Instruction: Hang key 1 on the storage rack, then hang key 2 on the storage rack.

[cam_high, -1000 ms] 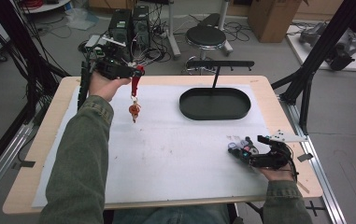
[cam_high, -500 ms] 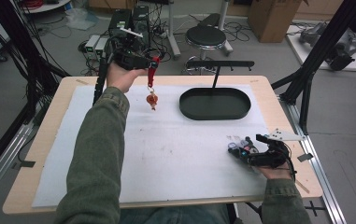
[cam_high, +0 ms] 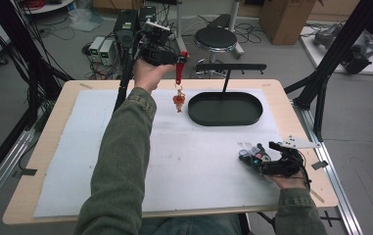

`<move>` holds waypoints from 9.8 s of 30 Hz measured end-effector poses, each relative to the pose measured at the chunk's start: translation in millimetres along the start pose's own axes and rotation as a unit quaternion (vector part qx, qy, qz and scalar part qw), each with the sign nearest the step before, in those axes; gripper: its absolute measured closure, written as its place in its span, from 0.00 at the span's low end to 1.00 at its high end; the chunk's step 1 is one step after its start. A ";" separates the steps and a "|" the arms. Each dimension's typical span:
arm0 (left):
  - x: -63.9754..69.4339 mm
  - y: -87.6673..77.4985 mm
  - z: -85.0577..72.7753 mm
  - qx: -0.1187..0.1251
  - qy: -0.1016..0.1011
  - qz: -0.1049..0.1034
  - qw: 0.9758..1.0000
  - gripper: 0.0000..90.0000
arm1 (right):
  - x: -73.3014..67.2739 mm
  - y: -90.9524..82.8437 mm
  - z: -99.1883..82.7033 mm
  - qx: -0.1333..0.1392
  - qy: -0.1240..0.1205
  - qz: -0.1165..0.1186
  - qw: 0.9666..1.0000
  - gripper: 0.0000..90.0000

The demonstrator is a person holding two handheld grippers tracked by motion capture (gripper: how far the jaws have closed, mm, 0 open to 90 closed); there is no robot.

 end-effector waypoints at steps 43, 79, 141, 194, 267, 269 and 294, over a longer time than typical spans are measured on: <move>36.6 70.1 59.7 0.019 0.050 0.009 0.999 0.84 | 4.1 4.7 -4.4 -0.013 -0.001 -0.001 1.000 0.01; -9.3 27.9 44.6 0.043 0.052 0.014 0.998 0.02 | 5.8 9.4 -10.2 -0.041 0.000 0.000 0.999 0.01; -35.5 -10.9 -129.9 -0.033 0.074 0.027 0.996 0.02 | 1.6 9.4 -14.2 -0.054 -0.008 -0.011 0.998 0.01; -58.3 -80.8 -335.2 -0.065 -0.010 0.079 0.995 0.02 | 3.3 -1.5 -35.7 -0.184 0.004 -0.040 0.982 0.18; -69.6 -101.1 -355.7 -0.055 -0.022 0.098 0.993 0.02 | -17.4 -11.7 95.9 -0.145 0.002 0.017 0.989 0.54; -69.4 -101.8 -354.3 -0.051 -0.021 0.098 0.994 0.02 | -17.0 -12.2 105.5 -0.138 0.015 0.028 0.990 0.54; -71.9 -103.3 -357.6 -0.052 -0.031 0.083 0.995 0.02 | -4.3 12.1 161.3 -0.136 0.036 0.025 0.990 0.54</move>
Point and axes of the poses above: each handheld gripper's, and its own axes: y roughly forward along the jaws, z roughly out of its top, x roughly to its right, the point moved 9 cm from there along y, roughly forward along the jaws, and after that the axes turned 12 degrees about -x, right-handed, at the moved point
